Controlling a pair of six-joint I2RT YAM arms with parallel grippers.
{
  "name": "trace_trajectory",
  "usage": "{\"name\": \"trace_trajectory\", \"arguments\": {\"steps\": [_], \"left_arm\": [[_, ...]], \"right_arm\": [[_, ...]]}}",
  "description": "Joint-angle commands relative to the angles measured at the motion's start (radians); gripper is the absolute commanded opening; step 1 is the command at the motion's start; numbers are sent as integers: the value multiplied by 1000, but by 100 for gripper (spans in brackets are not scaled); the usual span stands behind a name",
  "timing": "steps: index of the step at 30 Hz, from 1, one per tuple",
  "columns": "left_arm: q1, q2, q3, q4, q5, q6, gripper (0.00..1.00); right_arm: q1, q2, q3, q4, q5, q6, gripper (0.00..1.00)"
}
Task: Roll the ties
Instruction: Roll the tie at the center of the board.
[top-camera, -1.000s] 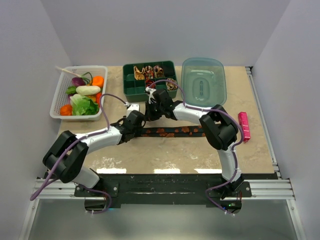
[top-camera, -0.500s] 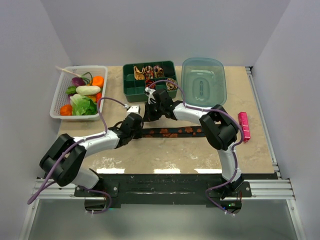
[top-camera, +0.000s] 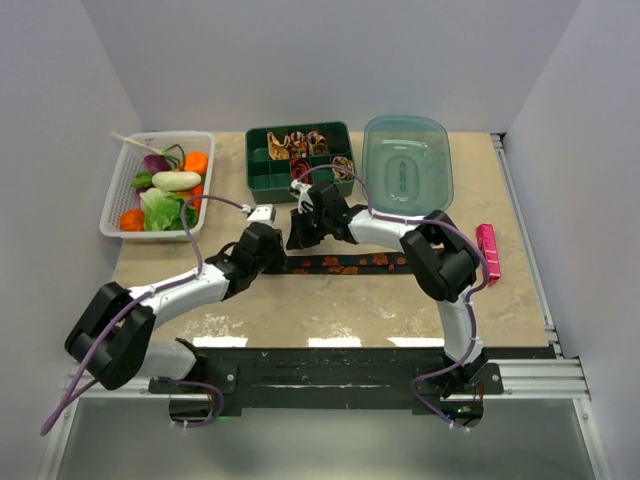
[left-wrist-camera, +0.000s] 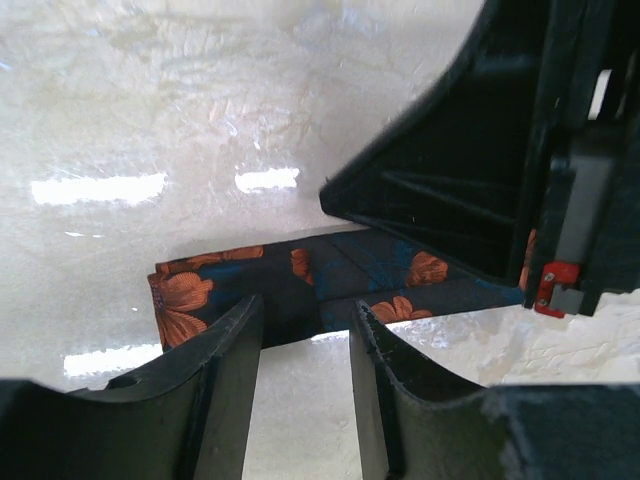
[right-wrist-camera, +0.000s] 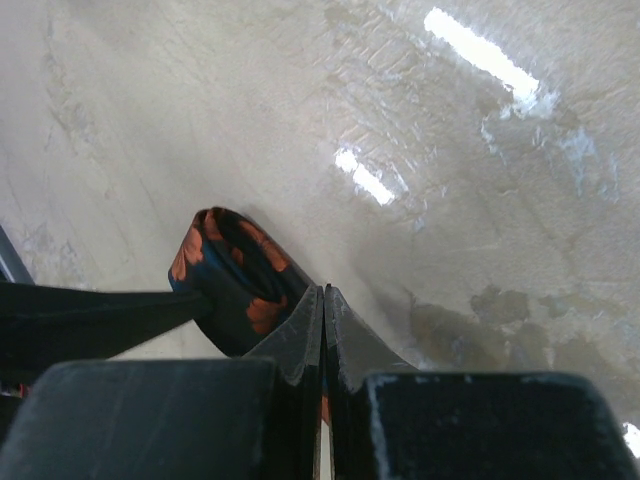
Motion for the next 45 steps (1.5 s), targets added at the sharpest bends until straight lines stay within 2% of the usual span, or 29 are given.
{"name": "trace_trajectory", "arguments": {"steps": [1,9,13,14,20,23,24,31,45], "left_arm": [[49,-83,-24,24,50,-25,45],[206,-190,-115,84,228,-39,46],[254,-221,-139,90,259,-39,48],[272,-227,-145,93,285,-46,55],[392,-224,-209,185,470,-80,76],[458,-212,-252,257,585,-106,79],[472,-204,-259,268,636,-112,79],[521,-127,-308,367,725,-141,78],[523,-1,-332,466,713,-155,70]], "right_arm": [[10,-109,-19,32,-36,-8,0],[29,-155,-42,67,-56,-6,0],[47,-134,-42,69,-62,-12,0],[50,-128,-42,69,-62,-12,0],[60,-69,-19,83,-76,-11,0],[60,-60,-11,81,-73,-12,0],[60,-59,-13,80,-73,-11,0],[63,-34,-20,71,-52,-21,0],[61,29,-33,40,-15,-40,0]]}}
